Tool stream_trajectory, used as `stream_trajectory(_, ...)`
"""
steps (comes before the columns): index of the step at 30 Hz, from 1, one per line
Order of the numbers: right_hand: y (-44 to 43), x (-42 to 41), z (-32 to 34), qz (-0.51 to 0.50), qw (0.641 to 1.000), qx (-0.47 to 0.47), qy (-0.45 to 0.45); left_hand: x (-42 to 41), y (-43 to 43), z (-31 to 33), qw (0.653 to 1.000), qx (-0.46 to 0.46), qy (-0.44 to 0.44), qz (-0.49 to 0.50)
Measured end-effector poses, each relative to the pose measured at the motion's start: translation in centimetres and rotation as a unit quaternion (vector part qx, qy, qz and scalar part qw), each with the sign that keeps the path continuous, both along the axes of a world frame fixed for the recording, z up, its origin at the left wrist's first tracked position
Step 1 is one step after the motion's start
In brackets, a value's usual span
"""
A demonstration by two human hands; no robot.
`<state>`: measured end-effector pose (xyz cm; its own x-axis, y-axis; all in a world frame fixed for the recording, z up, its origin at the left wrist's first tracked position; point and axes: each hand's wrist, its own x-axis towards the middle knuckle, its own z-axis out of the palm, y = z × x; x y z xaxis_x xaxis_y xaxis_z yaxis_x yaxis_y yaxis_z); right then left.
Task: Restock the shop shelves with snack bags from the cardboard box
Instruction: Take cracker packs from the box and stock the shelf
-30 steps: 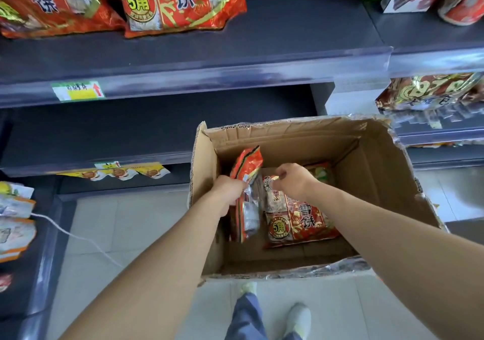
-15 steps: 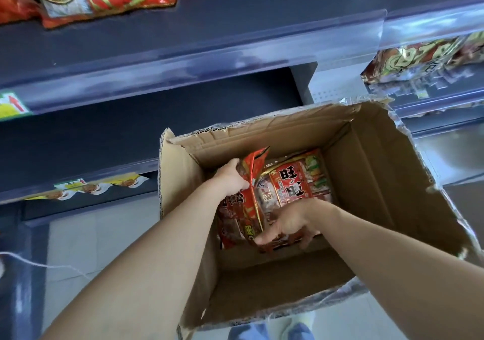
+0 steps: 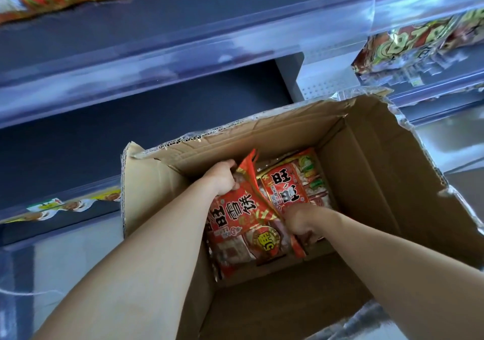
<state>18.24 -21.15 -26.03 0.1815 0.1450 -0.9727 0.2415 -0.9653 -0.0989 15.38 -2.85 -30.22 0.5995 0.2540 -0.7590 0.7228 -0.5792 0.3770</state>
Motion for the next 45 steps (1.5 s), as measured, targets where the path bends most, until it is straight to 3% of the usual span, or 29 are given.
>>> stream_trajectory(4,-1.0,1.2,0.4,0.01,0.997,0.002,-0.079,-0.6,-0.5,0.9,0.998,-0.004,-0.03,0.059)
stream_trajectory(9,-1.3,1.7,2.7,-0.049,0.983,0.025,-0.173,-1.0,-1.7,3.9,0.991,-0.022,-0.087,0.102)
stream_trajectory(12,-1.7,1.6,4.8,-0.128,0.979,0.068,-0.145,-1.1,-2.9,6.4,0.99,-0.006,-0.124,0.068)
stream_trajectory(17,-1.9,2.2,8.7,-0.249,0.942,0.208,-0.09,-1.7,-5.9,11.4,0.984,0.03,-0.173,-0.006)
stream_trajectory(22,-3.1,2.1,15.4,-0.4,0.862,0.308,0.039,-3.3,-8.1,17.5,0.967,0.029,-0.253,0.004)
stream_trajectory(30,-5.6,1.6,24.0,-0.407,0.836,0.358,0.076,-6.6,-10.7,26.2,0.927,0.078,-0.366,-0.01)
stream_trajectory(36,-6.2,0.0,29.7,-0.42,0.792,0.421,0.139,-7.8,-11.4,31.4,0.83,0.226,-0.509,-0.033)
stream_trajectory(40,-5.8,-1.1,31.7,-0.417,0.781,0.445,0.132,-8.5,-12.1,34.1,0.808,0.199,-0.552,0.048)
stream_trajectory(45,-4.8,-1.8,32.6,-0.459,0.751,0.466,0.084,-9.0,-12.6,36.5,0.807,0.189,-0.556,0.058)
